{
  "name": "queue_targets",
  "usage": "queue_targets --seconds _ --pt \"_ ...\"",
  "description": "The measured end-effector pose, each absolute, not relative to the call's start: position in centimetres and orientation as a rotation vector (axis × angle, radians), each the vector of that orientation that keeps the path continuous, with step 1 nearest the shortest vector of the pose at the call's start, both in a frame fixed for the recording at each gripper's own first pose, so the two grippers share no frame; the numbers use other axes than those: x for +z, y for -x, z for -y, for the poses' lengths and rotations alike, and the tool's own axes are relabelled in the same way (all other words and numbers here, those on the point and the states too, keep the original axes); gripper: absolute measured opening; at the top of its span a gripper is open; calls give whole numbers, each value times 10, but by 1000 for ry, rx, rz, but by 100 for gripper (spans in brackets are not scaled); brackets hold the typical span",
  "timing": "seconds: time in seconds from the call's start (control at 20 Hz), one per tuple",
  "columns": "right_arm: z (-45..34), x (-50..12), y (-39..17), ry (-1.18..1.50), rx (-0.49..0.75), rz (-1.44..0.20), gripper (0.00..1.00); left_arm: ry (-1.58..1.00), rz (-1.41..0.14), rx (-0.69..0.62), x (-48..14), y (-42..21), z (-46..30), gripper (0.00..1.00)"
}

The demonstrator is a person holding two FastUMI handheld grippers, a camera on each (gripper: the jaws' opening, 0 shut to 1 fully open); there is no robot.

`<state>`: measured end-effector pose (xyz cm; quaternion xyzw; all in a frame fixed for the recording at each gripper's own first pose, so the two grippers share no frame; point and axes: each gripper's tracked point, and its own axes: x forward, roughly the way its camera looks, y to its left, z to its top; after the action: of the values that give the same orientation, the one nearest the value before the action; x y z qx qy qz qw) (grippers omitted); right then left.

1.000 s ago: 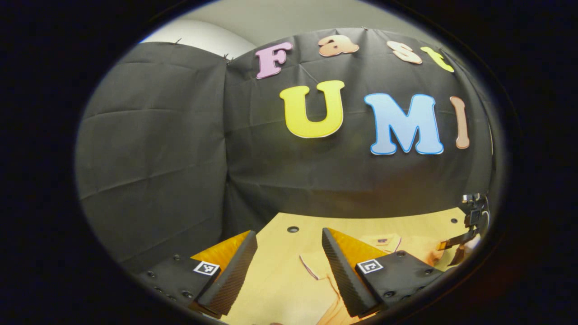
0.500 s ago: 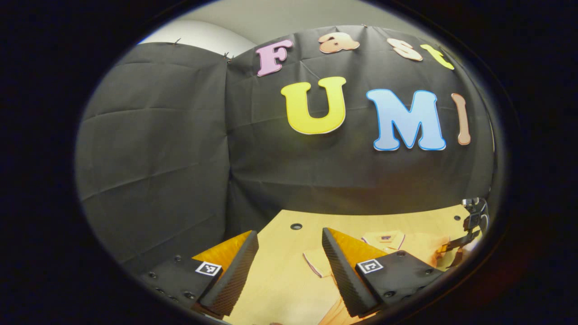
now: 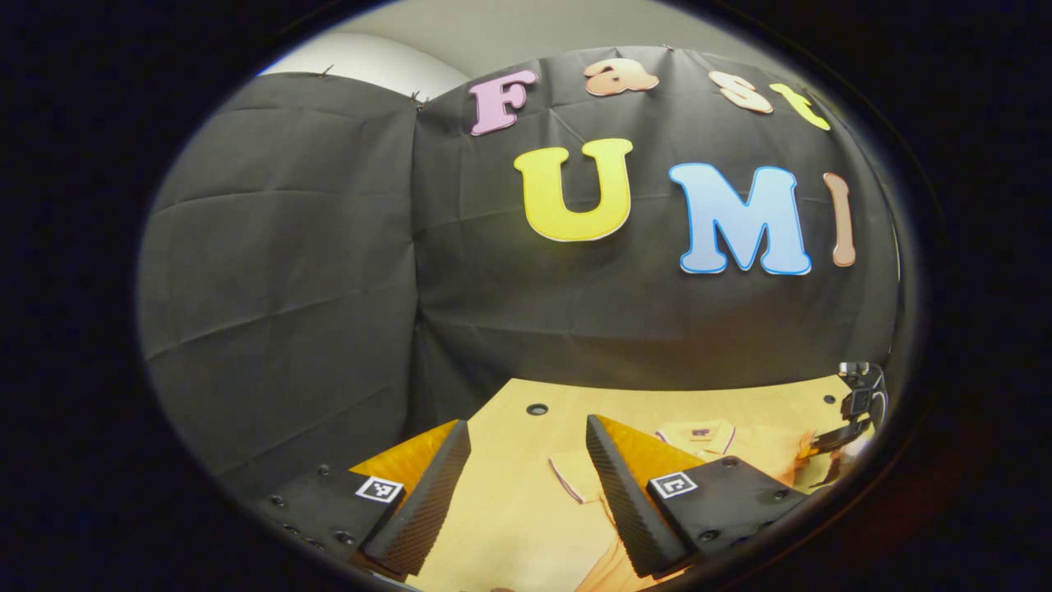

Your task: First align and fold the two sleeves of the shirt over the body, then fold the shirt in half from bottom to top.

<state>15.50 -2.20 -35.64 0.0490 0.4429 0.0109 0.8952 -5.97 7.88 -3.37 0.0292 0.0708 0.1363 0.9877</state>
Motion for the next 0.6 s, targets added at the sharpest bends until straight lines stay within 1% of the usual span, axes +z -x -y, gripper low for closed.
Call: queue_targets --seconds 0.1,0.25,0.6 --pt "19 -353 -156 -72 27 -915 4 -60 -143 277 -34 60 -79 94" --pt "8 -335 -165 -26 32 -857 4 -59 -144 283 -34 61 -81 94" --pt "-47 -296 -170 22 140 -759 4 -40 -144 294 -39 63 -85 94"
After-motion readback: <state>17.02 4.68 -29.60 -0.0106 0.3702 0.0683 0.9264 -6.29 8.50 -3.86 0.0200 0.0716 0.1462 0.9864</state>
